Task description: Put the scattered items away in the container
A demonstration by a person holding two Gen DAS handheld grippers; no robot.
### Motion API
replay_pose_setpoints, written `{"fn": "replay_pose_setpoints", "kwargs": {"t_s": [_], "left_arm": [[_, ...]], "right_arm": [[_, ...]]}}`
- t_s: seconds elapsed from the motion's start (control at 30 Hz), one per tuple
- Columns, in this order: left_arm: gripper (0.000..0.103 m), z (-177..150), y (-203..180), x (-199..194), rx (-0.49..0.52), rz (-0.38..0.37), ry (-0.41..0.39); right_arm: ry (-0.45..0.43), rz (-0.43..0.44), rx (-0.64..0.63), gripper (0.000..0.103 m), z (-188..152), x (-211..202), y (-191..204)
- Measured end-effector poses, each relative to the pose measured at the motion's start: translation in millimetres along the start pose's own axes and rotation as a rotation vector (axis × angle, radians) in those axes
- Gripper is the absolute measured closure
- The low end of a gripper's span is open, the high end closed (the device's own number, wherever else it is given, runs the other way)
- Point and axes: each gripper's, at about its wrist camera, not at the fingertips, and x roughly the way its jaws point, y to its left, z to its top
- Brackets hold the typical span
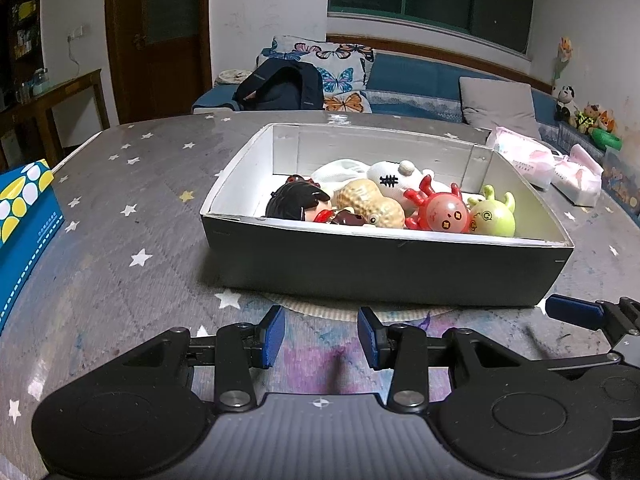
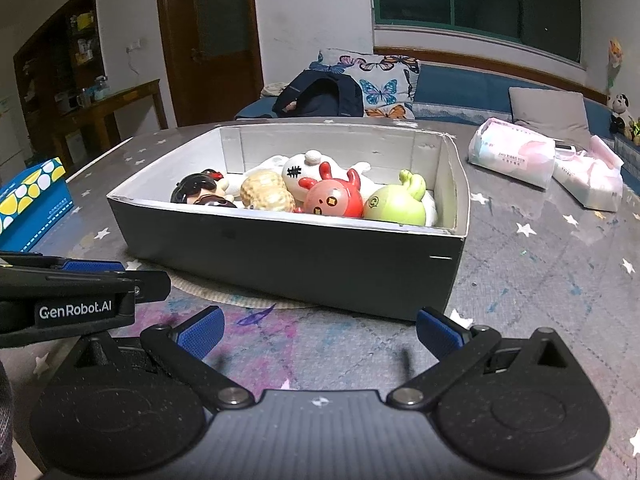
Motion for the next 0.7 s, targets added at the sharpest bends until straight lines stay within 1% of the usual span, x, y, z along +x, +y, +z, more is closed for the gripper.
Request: {"fn": "replay_pose_setpoints", "kwargs": {"t_s": [0.7], "left_arm": [[0.061,7,-2,20,0.012,0.003,0.023]], "right_arm": [[0.017,-0.004,0.013,0.0,4,13,-5]]}}
